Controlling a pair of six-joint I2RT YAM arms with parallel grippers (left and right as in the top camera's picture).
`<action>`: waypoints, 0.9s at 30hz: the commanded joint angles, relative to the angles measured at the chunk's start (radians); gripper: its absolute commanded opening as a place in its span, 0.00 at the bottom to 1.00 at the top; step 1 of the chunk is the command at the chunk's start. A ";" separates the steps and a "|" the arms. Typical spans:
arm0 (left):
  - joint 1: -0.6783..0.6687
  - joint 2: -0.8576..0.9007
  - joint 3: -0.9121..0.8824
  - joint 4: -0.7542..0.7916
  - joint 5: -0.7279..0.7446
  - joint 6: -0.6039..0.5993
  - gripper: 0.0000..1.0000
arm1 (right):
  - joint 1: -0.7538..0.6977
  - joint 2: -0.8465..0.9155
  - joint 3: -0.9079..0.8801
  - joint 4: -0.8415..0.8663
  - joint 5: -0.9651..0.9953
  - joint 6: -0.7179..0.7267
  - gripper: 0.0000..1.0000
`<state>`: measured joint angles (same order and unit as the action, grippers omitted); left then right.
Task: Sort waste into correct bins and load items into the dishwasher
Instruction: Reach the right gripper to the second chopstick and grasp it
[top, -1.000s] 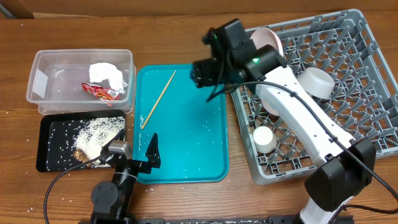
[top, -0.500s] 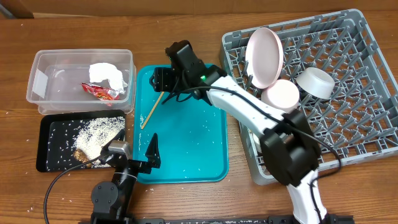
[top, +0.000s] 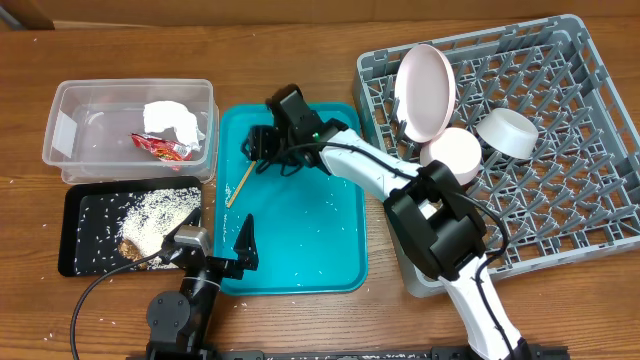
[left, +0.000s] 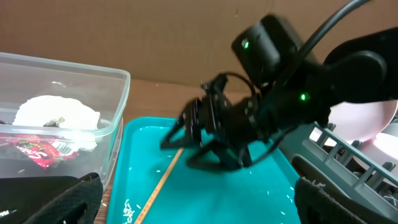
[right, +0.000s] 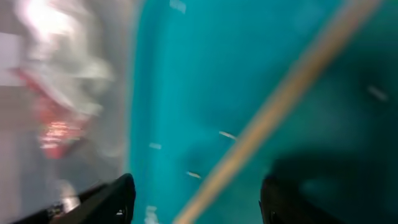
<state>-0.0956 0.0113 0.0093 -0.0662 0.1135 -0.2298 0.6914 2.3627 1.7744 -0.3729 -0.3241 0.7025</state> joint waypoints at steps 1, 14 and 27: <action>0.005 -0.007 -0.005 0.000 0.007 -0.002 1.00 | -0.002 0.011 0.016 -0.078 0.119 0.008 0.63; 0.005 -0.007 -0.005 0.000 0.007 -0.002 1.00 | 0.015 -0.017 0.075 -0.129 0.135 -0.108 0.56; 0.005 -0.007 -0.005 0.000 0.007 -0.002 1.00 | 0.055 0.022 0.072 0.146 0.088 -0.205 0.63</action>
<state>-0.0956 0.0113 0.0093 -0.0662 0.1135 -0.2298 0.7403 2.3539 1.8282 -0.2481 -0.2386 0.5159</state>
